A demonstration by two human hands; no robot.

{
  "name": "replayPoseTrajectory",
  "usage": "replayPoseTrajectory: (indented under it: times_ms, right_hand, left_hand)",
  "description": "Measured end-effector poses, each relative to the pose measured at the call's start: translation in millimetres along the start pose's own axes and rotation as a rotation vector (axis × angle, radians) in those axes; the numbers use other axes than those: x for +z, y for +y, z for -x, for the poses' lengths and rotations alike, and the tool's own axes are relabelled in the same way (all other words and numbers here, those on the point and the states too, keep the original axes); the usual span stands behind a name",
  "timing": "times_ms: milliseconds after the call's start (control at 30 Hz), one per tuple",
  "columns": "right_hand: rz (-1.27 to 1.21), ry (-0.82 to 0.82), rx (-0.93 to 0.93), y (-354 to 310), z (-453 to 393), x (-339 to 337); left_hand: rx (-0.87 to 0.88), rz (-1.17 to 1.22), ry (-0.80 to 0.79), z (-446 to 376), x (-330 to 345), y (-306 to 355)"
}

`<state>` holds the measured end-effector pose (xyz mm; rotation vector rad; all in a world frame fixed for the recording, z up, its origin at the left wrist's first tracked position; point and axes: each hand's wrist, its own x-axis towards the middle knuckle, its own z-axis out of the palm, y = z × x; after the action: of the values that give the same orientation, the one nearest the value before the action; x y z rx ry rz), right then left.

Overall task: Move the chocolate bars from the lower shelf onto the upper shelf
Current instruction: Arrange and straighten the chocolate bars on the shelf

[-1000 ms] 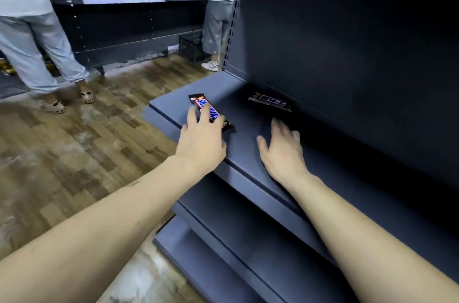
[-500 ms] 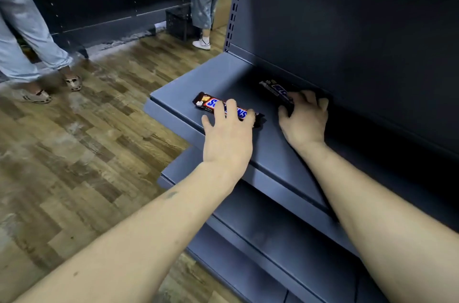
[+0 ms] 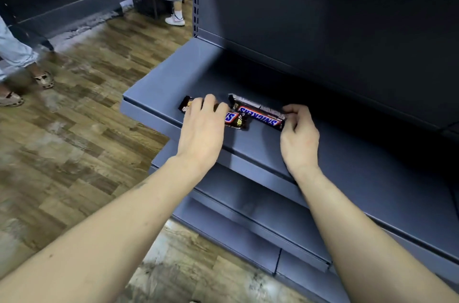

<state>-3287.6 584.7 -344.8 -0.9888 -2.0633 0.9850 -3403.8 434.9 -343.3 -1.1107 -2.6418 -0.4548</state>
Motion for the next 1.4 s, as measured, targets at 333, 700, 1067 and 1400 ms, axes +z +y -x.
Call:
replayPoseTrajectory:
  times_ms: [333,700,1067,1400]
  right_hand:
    - [-0.02,0.178,0.068,-3.6,-3.3,-1.3]
    - [0.259,-0.036,-0.076,-1.3,1.6,4.4]
    - [0.276,-0.005,-0.105,1.7,0.1,4.7]
    - [0.461,0.065,-0.018,5.3,8.7,-0.5]
  left_hand:
    - [-0.061,0.146,-0.027,1.2,-6.1,-3.1]
    - [-0.111,0.133,-0.104,-0.1,-17.6,-2.7]
    - [-0.121,0.286,-0.063,2.9,-19.7,-12.4]
    - [-0.187,0.276,-0.132,-3.9,-17.9,-13.3]
